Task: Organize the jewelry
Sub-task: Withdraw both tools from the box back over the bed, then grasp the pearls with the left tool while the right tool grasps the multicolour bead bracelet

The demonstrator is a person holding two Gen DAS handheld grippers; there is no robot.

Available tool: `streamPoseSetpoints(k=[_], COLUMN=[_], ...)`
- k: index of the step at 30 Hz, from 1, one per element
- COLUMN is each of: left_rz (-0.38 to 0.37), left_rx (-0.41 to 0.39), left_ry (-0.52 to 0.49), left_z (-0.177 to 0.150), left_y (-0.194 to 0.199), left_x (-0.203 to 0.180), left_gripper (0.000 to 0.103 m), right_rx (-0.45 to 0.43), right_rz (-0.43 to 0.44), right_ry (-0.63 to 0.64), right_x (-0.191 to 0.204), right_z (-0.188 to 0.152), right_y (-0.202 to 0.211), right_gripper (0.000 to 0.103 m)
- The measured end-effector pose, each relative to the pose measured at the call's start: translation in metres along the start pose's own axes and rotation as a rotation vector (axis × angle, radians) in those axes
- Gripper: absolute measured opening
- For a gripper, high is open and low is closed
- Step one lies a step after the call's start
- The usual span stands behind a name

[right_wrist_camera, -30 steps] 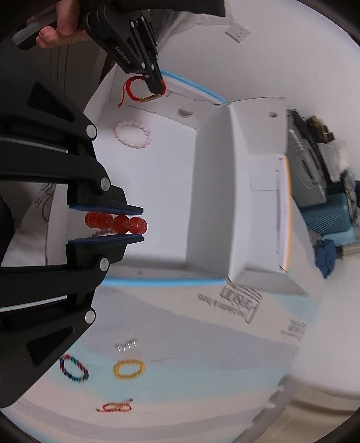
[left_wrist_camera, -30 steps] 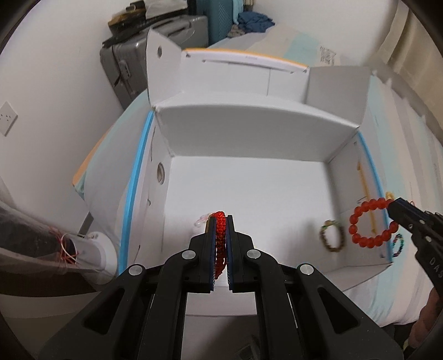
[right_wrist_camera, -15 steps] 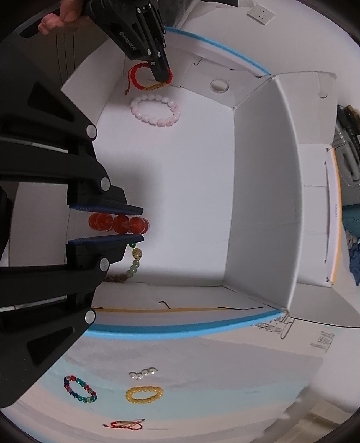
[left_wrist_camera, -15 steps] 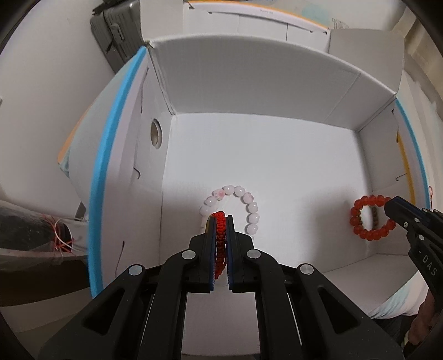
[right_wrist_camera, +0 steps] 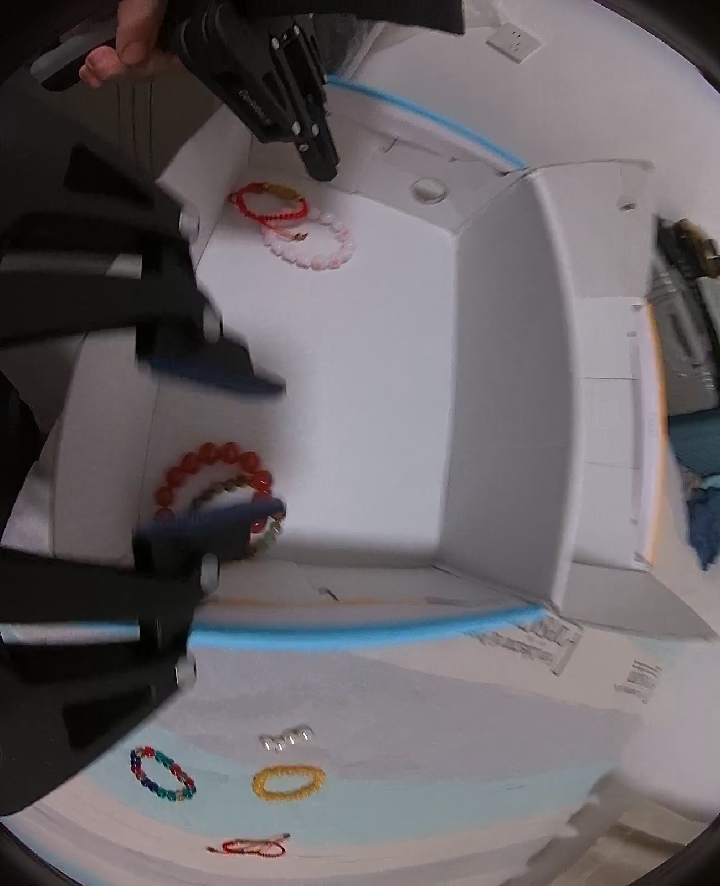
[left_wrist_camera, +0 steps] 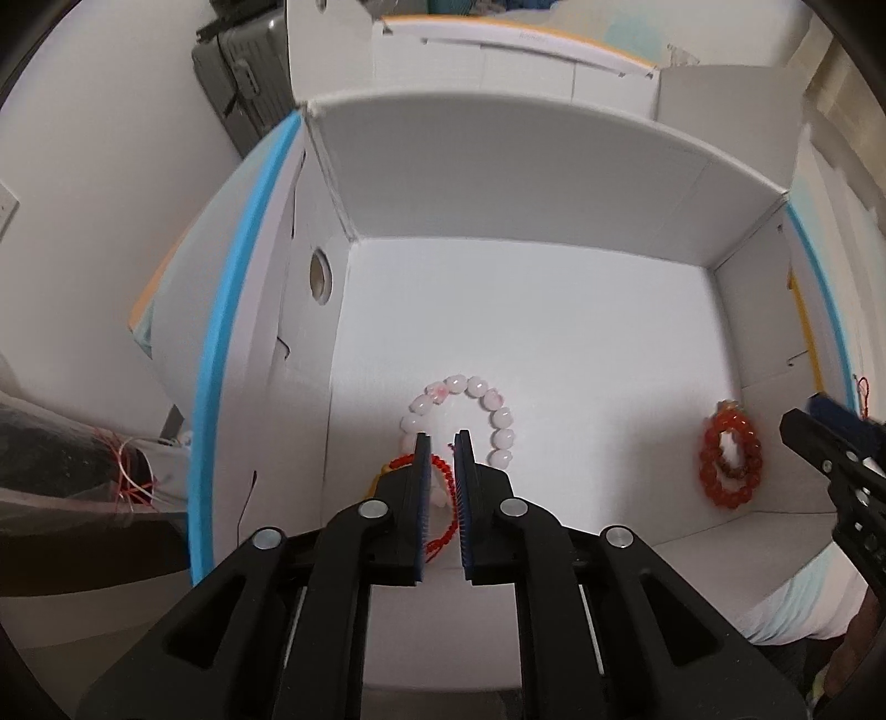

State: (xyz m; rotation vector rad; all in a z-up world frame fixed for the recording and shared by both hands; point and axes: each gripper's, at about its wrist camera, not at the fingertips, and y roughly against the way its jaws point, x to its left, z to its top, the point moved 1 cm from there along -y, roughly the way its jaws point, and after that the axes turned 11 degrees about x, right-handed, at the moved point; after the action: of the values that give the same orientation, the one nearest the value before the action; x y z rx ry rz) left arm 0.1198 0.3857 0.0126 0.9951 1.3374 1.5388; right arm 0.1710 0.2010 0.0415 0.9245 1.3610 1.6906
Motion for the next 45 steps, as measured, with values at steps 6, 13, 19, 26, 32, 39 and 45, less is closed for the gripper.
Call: streamPoseSetpoints(k=[6,13,19,26,32,39,45], left_rz=[-0.017,-0.028,-0.067,-0.103,-0.109,-0.095,-0.068], left_rx=[-0.082,-0.157,-0.197,-0.212,-0.198,-0.163,-0.119], left_ry=[-0.025,-0.079,-0.149,-0.242,-0.294,-0.368,-0.416], left_z=[-0.004,-0.006,-0.009,-0.011,-0.007,0.004,0.016], left_y=[0.032,0.064,0.077,0.077,0.063,0.025,-0.025], left_x=[-0.027,-0.084,-0.150,-0.231,-0.288,-0.344,-0.376], left_gripper=[0.037,0.061,0.074,0.089,0.095,0.097,0.097], right_rx=[-0.089,-0.142,-0.140,-0.130,-0.109,-0.057,-0.015], right_rz=[-0.029,-0.075,-0.105,-0.121,-0.125,-0.120,-0.107], right_ry=[-0.018,-0.107,-0.190,-0.275,-0.340,-0.399,-0.422], right_x=[-0.032,-0.100,-0.161,-0.223,-0.270,-0.308,-0.324], right_z=[-0.009,-0.027,-0.051,-0.082,-0.102,-0.119,-0.128], right_y=[0.043,0.079,0.093,0.095,0.087,0.059,0.027], right_gripper=[0.063,0.073,0.075,0.078,0.084,0.084,0.084])
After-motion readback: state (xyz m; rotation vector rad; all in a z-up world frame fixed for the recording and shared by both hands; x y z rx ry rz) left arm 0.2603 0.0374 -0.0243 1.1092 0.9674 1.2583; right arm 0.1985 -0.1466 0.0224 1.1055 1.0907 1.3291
